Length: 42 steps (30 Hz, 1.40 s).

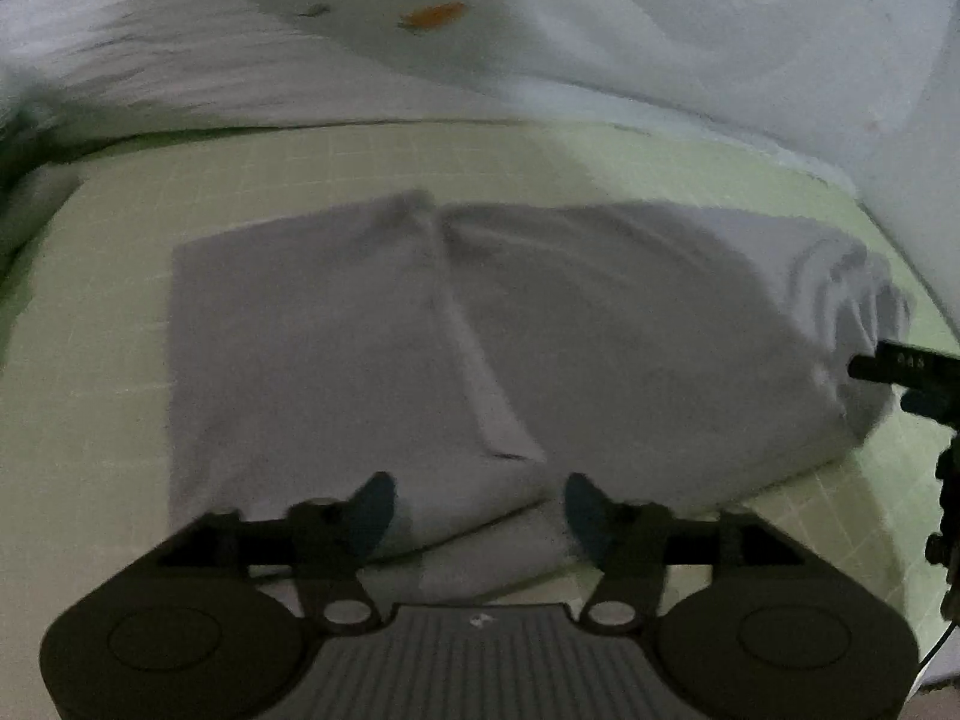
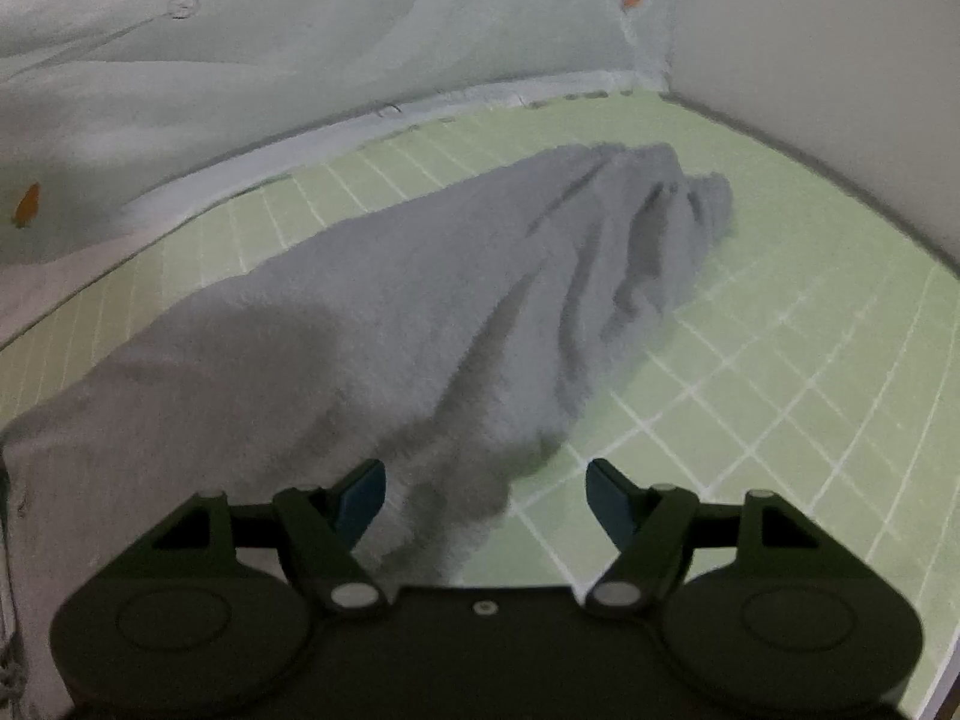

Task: Fold clothes

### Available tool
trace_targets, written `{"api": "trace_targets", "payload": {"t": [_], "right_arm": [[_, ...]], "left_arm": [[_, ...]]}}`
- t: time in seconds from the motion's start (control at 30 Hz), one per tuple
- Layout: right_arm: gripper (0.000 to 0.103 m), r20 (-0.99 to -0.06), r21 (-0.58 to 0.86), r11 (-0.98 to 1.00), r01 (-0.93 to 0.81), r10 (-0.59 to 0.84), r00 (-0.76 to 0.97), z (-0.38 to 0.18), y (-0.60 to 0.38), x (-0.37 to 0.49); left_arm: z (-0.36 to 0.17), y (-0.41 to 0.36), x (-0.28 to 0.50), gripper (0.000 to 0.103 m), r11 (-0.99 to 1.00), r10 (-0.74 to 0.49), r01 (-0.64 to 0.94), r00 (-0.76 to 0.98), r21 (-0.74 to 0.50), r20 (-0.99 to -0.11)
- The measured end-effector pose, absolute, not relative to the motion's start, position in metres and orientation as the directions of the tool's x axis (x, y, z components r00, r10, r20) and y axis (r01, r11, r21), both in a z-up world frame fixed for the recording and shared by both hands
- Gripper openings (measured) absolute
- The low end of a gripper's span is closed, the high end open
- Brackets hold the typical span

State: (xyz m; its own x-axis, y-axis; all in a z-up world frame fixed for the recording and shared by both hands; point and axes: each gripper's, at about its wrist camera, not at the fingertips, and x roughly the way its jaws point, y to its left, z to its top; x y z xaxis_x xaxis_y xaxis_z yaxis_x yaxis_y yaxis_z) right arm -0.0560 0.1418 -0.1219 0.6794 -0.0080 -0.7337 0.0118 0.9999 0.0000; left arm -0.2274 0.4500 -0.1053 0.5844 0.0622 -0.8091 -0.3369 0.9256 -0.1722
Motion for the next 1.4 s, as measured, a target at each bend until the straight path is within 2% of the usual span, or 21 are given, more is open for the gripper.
{"api": "trace_targets", "payload": {"t": [0.13,0.27,0.37,0.47,0.53,0.57,0.87,1.0,1.07,1.1,1.23,1.33,1.4], "right_arm": [[0.076,-0.685,-0.029,0.994,-0.109,0.060,0.726,-0.109,0.180,-0.063],[0.076,-0.672,0.025,0.964,-0.263,0.211,0.709,-0.109,0.230,-0.073],[0.075,-0.698,0.114,0.921,-0.373,0.341,0.629,-0.121,0.268,-0.083],[0.065,-0.719,0.222,0.855,-0.469,0.469,0.514,-0.136,0.302,-0.095],[0.053,-0.732,0.267,0.810,-0.522,0.523,0.437,-0.145,0.320,-0.102],[0.051,-0.736,0.284,0.792,-0.540,0.541,0.407,-0.148,0.327,-0.105],[0.047,-0.742,0.340,0.737,-0.585,0.592,0.315,-0.164,0.349,-0.105],[0.045,-0.745,0.290,0.693,-0.660,0.596,0.298,-0.164,0.356,-0.120],[0.017,-0.748,0.246,0.663,-0.707,0.594,0.297,-0.166,0.361,-0.126],[0.007,-0.746,0.243,0.658,-0.713,0.597,0.296,-0.166,0.360,-0.126],[0.005,-0.717,0.257,0.664,-0.702,0.618,0.323,-0.157,0.347,-0.124],[0.005,-0.680,0.184,0.667,-0.722,0.617,0.396,-0.136,0.336,-0.128],[0.005,-0.697,0.137,0.664,-0.735,0.592,0.405,-0.136,0.333,-0.128]], "left_arm": [[-0.104,0.496,-0.256,0.069,0.811,0.164,-0.542,0.571,-0.220,-0.804],[-0.117,0.523,-0.262,0.069,0.751,0.271,-0.648,0.481,-0.129,-0.834],[-0.126,0.529,-0.264,0.070,0.745,0.293,-0.662,0.445,-0.090,-0.846],[-0.134,0.531,-0.265,0.071,0.745,0.278,-0.661,0.433,-0.092,-0.858],[-0.137,0.526,-0.267,0.072,0.750,0.277,-0.657,0.420,-0.078,-0.864],[-0.139,0.523,-0.268,0.073,0.752,0.281,-0.656,0.412,-0.068,-0.867],[-0.151,0.526,-0.267,0.087,0.740,0.297,-0.672,0.372,-0.034,-0.880],[-0.153,0.525,-0.262,0.089,0.737,0.311,-0.675,0.354,-0.011,-0.882],[-0.153,0.524,-0.261,0.090,0.733,0.315,-0.680,0.348,-0.006,-0.883],[-0.153,0.524,-0.260,0.090,0.732,0.318,-0.681,0.345,-0.002,-0.883],[-0.150,0.521,-0.257,0.090,0.746,0.313,-0.666,0.351,0.000,-0.883],[-0.148,0.514,-0.255,0.090,0.763,0.278,-0.646,0.374,-0.033,-0.885],[-0.150,0.508,-0.254,0.090,0.772,0.283,-0.635,0.368,-0.018,-0.886]]}}
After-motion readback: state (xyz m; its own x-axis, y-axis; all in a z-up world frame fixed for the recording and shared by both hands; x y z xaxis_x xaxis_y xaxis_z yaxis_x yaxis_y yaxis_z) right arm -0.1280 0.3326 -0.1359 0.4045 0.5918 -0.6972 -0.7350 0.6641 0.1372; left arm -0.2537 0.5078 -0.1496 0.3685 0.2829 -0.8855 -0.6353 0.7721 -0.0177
